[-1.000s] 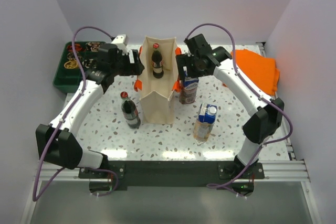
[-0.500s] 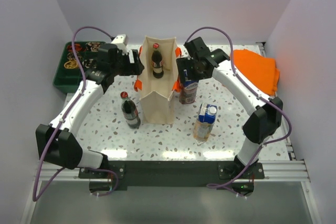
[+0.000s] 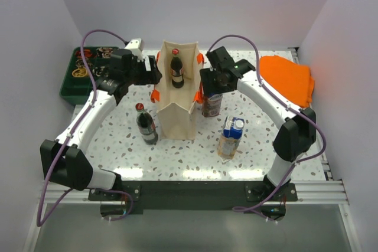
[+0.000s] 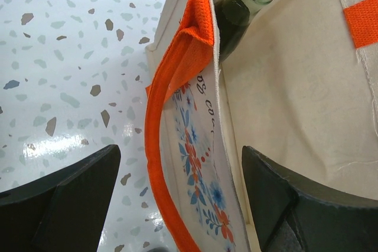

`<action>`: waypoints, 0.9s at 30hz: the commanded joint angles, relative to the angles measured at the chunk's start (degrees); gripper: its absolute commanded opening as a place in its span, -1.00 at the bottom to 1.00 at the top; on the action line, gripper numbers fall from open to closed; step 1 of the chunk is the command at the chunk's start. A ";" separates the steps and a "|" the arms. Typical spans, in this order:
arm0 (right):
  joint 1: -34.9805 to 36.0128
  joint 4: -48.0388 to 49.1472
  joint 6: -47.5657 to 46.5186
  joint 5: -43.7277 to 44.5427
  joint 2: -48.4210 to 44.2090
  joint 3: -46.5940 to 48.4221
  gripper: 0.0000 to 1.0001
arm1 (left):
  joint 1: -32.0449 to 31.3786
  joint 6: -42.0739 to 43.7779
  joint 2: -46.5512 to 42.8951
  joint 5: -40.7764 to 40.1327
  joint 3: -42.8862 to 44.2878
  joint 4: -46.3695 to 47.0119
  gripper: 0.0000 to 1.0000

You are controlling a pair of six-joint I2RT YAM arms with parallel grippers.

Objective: Place the beverage into the canvas bag

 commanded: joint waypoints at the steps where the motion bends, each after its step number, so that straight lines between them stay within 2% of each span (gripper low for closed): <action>1: 0.03 1.66 0.44 1.92 -2.60 -0.43 0.18 | -0.20 0.83 -0.86 -0.51 -0.16 1.50 0.77; 3: 0.12 1.22 0.53 2.45 -2.77 -0.08 -0.06 | -0.20 0.75 -0.95 -0.42 -0.34 1.50 0.77; 4: 0.03 0.78 0.61 2.71 -2.95 0.10 -0.36 | -0.20 0.66 -0.86 -0.51 -0.42 1.59 0.77; 5: 0.12 0.51 0.70 2.97 -2.95 0.54 -0.52 | -0.20 0.57 -0.86 -0.42 -0.51 1.59 0.77; 6: 0.03 -0.19 0.79 3.76 -3.21 0.80 -0.83 | -0.20 0.57 -0.95 -0.42 -0.51 1.59 0.77; 8: 0.03 -0.72 0.88 4.38 -3.82 1.59 -0.99 | -0.20 0.48 -1.04 -0.42 -0.60 1.59 0.77; 27: 0.12 -6.78 -0.44 8.43 -6.11 19.78 -1.00 | -0.20 0.57 -1.92 0.90 -0.07 1.94 0.77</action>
